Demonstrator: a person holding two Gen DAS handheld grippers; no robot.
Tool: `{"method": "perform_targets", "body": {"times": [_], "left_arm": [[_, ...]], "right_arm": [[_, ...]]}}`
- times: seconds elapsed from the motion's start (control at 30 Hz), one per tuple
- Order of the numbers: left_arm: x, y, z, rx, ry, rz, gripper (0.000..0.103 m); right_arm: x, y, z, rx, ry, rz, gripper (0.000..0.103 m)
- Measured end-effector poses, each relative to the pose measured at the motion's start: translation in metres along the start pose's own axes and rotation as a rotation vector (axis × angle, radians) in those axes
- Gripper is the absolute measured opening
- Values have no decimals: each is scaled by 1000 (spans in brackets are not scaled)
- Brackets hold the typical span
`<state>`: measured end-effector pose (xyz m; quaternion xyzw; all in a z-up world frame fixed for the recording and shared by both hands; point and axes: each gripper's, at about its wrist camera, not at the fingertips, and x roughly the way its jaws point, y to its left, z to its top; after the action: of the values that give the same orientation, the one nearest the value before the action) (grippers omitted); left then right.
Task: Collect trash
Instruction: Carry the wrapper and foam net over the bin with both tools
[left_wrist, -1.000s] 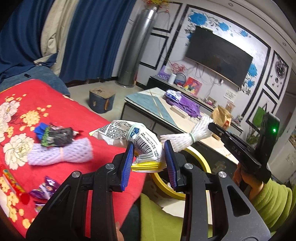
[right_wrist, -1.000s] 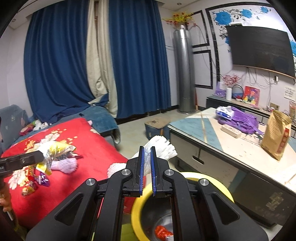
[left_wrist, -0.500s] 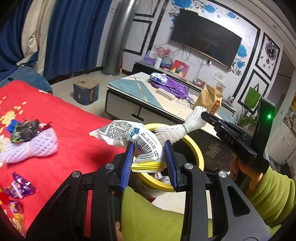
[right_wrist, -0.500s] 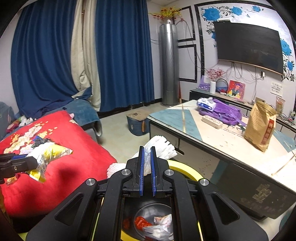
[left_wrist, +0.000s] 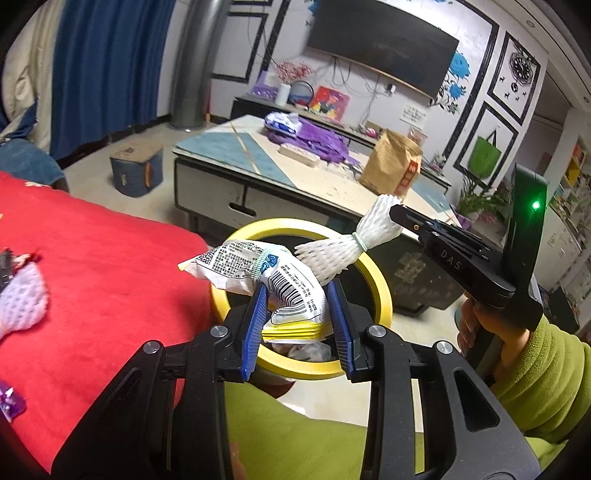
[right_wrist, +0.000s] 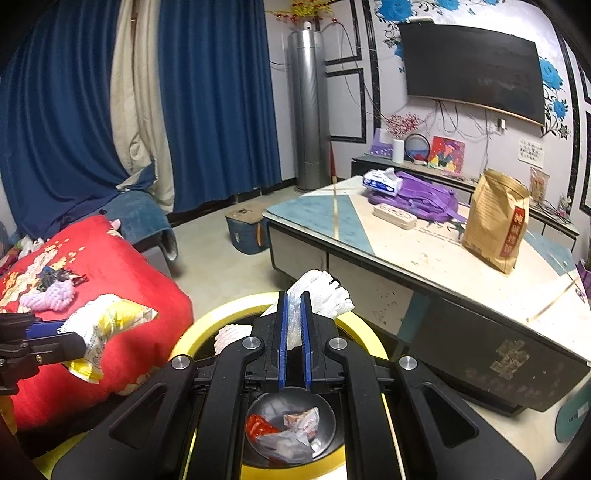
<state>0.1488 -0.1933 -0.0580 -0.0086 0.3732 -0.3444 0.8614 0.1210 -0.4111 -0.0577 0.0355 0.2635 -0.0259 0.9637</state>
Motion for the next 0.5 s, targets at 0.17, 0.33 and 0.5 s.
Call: {"method": "perform_targets", "body": {"times": [0.17, 0.33, 0.5], "left_arm": [[21, -4, 4, 29, 34, -7, 27], [38, -13, 5, 64, 58, -16, 27], [55, -18, 6, 76, 86, -27, 27]], "right_arm": [[4, -13, -5, 33, 24, -23, 7], [6, -24, -9, 63, 42, -34, 7], [7, -30, -11, 80, 51, -37, 7]]}}
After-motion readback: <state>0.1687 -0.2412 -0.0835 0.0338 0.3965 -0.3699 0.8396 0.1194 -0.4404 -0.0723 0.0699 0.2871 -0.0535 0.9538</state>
